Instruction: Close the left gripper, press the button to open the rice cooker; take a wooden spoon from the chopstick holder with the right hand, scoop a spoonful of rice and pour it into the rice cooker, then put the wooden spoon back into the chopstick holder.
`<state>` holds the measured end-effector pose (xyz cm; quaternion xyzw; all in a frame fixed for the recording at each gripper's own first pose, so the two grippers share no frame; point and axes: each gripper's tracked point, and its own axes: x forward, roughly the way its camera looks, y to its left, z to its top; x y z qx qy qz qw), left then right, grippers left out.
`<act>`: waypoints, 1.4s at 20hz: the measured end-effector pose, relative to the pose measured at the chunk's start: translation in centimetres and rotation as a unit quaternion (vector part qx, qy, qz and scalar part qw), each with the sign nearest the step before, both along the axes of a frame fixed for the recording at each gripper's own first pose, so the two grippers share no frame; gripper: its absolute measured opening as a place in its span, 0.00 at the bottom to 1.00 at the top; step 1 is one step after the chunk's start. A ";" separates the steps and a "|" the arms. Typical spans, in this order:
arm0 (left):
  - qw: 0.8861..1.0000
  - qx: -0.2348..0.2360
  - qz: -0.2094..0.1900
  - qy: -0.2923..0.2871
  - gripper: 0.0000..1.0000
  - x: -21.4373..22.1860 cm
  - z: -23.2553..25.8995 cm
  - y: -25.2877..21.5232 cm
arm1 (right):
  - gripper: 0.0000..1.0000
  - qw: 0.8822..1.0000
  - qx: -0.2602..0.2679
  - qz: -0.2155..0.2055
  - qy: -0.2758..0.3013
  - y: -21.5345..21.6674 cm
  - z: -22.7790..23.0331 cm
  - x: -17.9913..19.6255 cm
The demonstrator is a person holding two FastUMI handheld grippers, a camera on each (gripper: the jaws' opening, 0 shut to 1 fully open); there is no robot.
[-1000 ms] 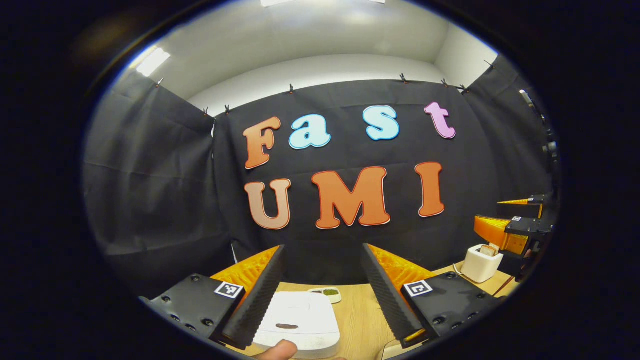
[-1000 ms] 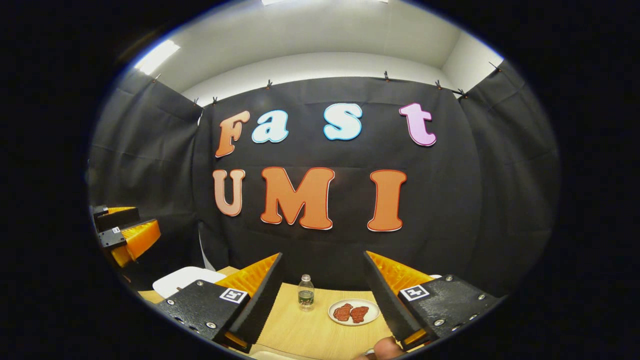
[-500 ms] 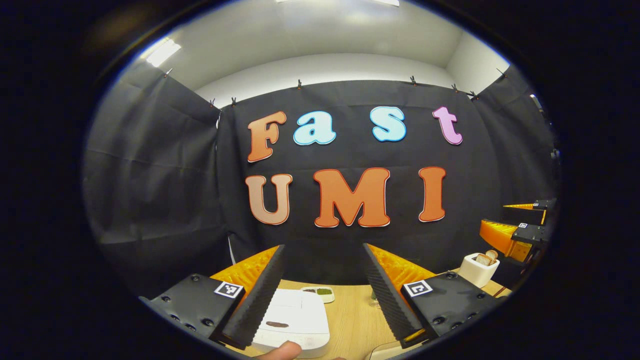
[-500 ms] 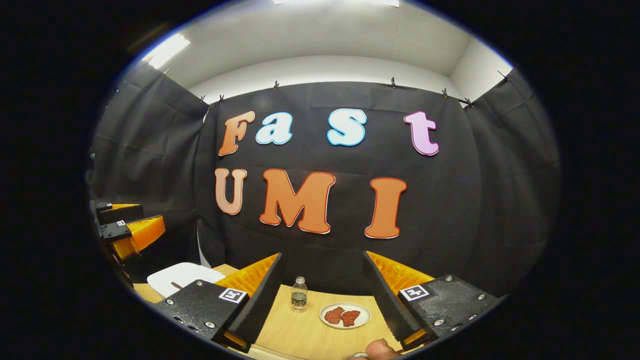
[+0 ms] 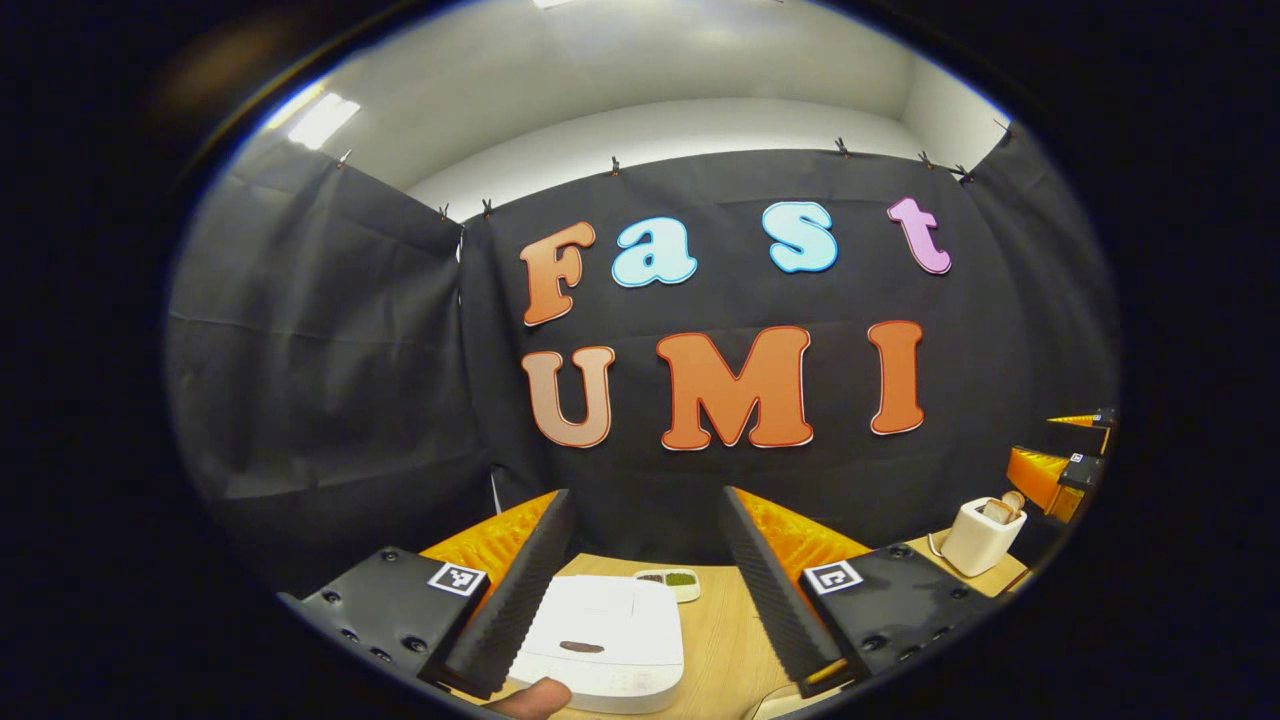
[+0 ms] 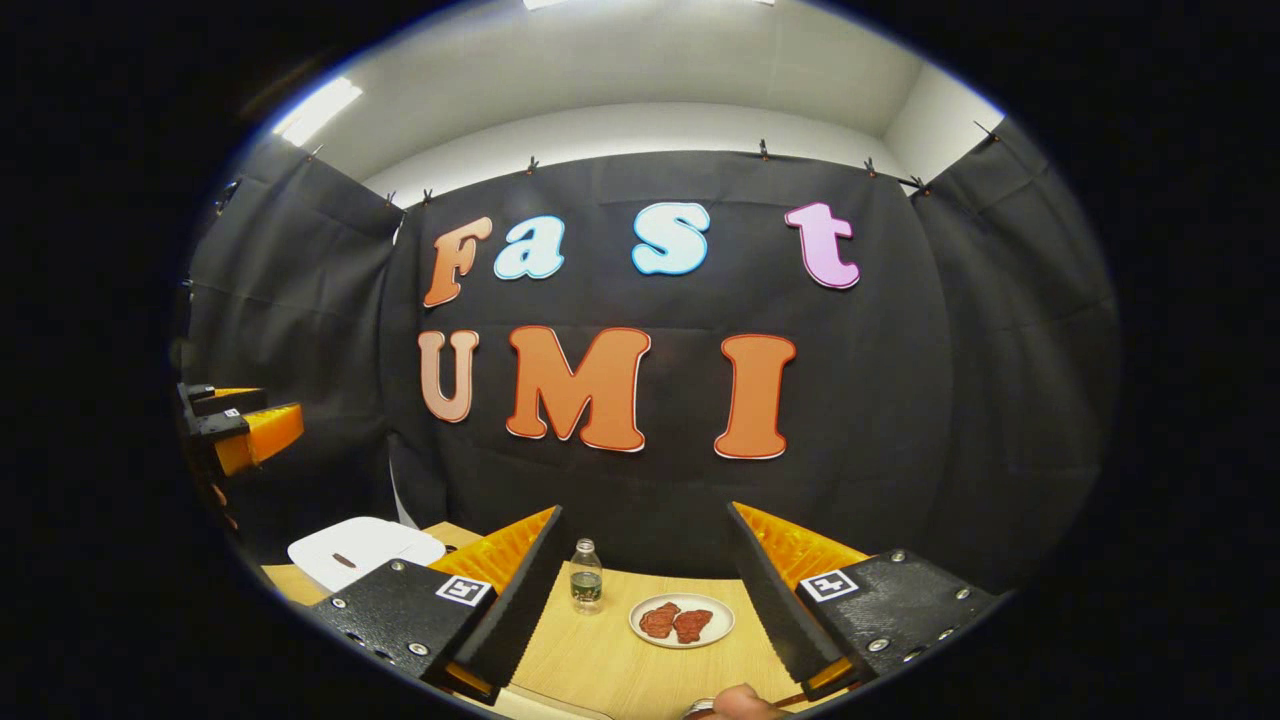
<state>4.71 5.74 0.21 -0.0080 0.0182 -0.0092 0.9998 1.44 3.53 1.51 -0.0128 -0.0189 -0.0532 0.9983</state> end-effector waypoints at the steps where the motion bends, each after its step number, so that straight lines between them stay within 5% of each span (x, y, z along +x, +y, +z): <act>1: 1.000 -0.003 0.003 0.004 0.89 0.0 -0.2 0.1 | 0.96 1.000 0.002 -0.003 0.003 -0.4 -0.2 0.0; 6: 0.999 -0.008 0.031 0.015 0.51 0.7 -0.8 2.6 | 0.96 1.000 -0.003 -0.012 0.006 -1.3 -0.7 0.0; 7: 0.999 -0.006 0.031 0.023 0.37 0.9 -1.3 2.8 | 0.96 1.000 -0.004 -0.013 0.006 -1.4 -0.8 0.1; 13: 0.991 0.000 0.054 0.119 0.33 2.7 -6.6 4.9 | 0.96 1.000 0.001 -0.020 0.012 -1.8 -1.5 0.5; 15: 0.985 -0.002 0.065 0.161 0.12 3.3 -9.1 5.9 | 0.97 1.000 0.001 -0.025 0.014 -2.0 -1.7 0.5; 16: 0.980 -0.011 0.063 0.186 0.12 3.6 -10.4 6.1 | 0.96 0.999 0.001 -0.028 0.016 -2.2 -1.8 0.6; 22: 0.922 -0.081 0.036 0.377 0.05 3.2 -18.9 5.9 | 0.96 0.998 -0.002 -0.053 0.032 -3.8 -3.2 0.2; 28: 0.862 -0.142 0.027 0.485 0.06 4.2 -24.9 6.4 | 0.96 0.996 0.005 -0.079 0.048 -5.5 -4.4 -0.1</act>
